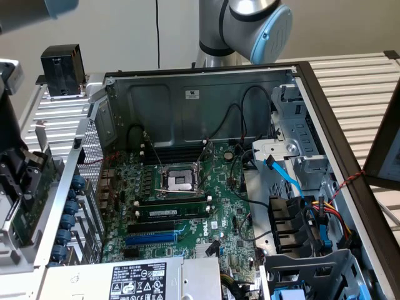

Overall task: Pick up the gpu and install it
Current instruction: 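Pick up the gpu and move the gpu toward the slot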

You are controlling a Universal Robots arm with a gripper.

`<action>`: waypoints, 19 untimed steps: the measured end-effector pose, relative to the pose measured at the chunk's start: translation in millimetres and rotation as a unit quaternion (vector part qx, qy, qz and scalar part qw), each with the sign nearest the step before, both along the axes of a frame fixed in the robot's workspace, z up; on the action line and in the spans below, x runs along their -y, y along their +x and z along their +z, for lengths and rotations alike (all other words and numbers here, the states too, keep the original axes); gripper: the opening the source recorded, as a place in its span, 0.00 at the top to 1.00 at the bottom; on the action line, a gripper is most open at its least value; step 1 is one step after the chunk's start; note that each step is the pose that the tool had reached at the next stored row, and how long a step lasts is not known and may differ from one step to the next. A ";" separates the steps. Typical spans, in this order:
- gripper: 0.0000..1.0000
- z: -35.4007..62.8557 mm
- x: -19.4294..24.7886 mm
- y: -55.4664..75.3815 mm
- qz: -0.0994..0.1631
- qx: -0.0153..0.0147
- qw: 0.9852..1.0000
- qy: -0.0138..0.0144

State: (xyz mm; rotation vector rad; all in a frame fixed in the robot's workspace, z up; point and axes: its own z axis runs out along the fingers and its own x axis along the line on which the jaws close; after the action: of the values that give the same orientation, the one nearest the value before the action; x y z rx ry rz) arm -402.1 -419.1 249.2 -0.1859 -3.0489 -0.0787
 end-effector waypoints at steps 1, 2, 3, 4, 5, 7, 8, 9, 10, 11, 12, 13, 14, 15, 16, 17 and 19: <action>0.74 0.5 0.3 -0.1 0.000 0.000 1.000 0.000; 0.74 1.0 0.8 -0.2 0.000 0.000 1.000 0.000; 0.74 1.4 1.1 -0.4 0.000 0.000 1.000 0.000; 0.74 1.5 1.3 -0.5 0.000 0.000 1.000 0.000; 0.74 1.8 1.4 -0.6 0.000 0.000 1.000 0.000; 0.74 5.7 1.7 -1.0 0.000 0.000 1.000 0.000; 0.74 9.8 1.8 -1.2 0.000 0.000 1.000 0.000; 0.74 14.3 1.9 -1.4 0.000 0.000 1.000 0.000; 0.74 18.9 2.0 -1.6 0.000 0.000 1.000 0.000; 0.74 23.2 2.0 -1.8 0.000 0.000 1.000 0.000; 0.74 27.5 2.1 -2.0 0.000 0.000 1.000 0.000; 0.74 32.3 2.3 -2.2 0.000 0.000 1.000 0.000; 0.74 36.9 2.4 -2.4 0.000 0.000 1.000 0.000; 0.74 41.4 2.6 -2.5 0.000 0.000 1.000 0.000; 0.74 45.9 2.8 -2.5 0.000 0.000 1.000 0.000; 0.74 50.5 3.1 -2.5 0.000 0.000 1.000 0.000; 0.74 59.8 3.7 -2.5 0.000 0.000 1.000 0.000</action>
State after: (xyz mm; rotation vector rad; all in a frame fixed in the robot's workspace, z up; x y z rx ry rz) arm -404.6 -422.8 309.0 -0.1858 -3.0489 -0.0785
